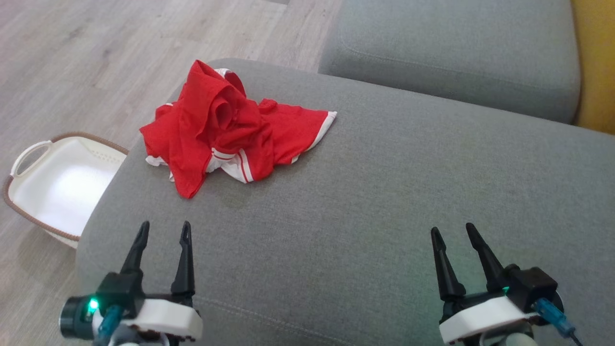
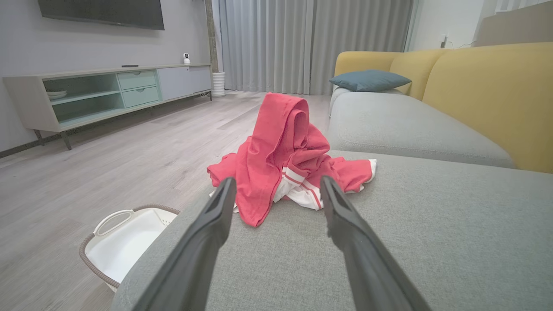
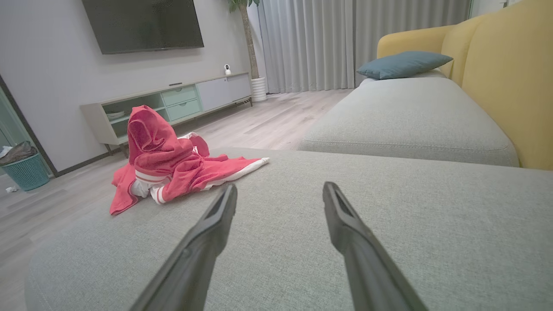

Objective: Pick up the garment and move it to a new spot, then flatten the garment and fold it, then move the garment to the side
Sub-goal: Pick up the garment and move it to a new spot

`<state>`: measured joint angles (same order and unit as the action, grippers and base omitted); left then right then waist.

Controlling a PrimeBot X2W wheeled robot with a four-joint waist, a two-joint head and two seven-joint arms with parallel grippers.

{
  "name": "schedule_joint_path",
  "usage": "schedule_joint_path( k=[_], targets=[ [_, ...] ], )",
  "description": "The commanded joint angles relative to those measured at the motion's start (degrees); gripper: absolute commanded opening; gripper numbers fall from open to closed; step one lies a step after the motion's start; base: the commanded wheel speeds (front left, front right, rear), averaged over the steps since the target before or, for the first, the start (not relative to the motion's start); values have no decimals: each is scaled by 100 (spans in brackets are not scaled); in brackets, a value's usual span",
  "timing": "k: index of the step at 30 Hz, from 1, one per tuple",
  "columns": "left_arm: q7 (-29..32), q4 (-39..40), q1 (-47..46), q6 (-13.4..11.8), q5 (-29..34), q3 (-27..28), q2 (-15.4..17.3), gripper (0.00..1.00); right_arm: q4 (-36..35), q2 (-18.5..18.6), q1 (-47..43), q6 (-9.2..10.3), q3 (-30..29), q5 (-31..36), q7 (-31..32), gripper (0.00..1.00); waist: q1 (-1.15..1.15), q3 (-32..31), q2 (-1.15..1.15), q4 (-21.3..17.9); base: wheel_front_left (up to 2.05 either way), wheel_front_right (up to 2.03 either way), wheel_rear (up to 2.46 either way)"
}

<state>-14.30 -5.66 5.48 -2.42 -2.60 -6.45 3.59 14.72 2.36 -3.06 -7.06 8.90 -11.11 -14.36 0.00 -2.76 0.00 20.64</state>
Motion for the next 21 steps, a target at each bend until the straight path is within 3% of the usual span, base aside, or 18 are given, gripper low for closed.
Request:
schedule_joint_path(
  k=[1, 11, 16, 21],
  targets=[
    [-70, 221, -409, 47, 44, 255, 103, 100, -170, 52, 258, -43, 89, -24, -63, 100, 0, 60, 0, -48, 0, 0, 0],
    [-70, -423, -1546, 546, -7, 421, 752, 100, -319, 52, 523, -43, -369, 252, -63, 100, 0, 716, 0, -255, 0, 0, 0],
    [180, -1220, -2678, 834, -63, 284, 1184, 100, -518, 52, 799, -43, -780, 468, -63, 100, 0, 1272, 0, -371, 0, 0, 0],
    [684, -2308, -3793, 964, -216, -5, 1644, 100, -811, 52, 1149, -43, -1079, 607, -63, 100, 0, 1786, 0, -594, 0, 0, 0]
  ],
)
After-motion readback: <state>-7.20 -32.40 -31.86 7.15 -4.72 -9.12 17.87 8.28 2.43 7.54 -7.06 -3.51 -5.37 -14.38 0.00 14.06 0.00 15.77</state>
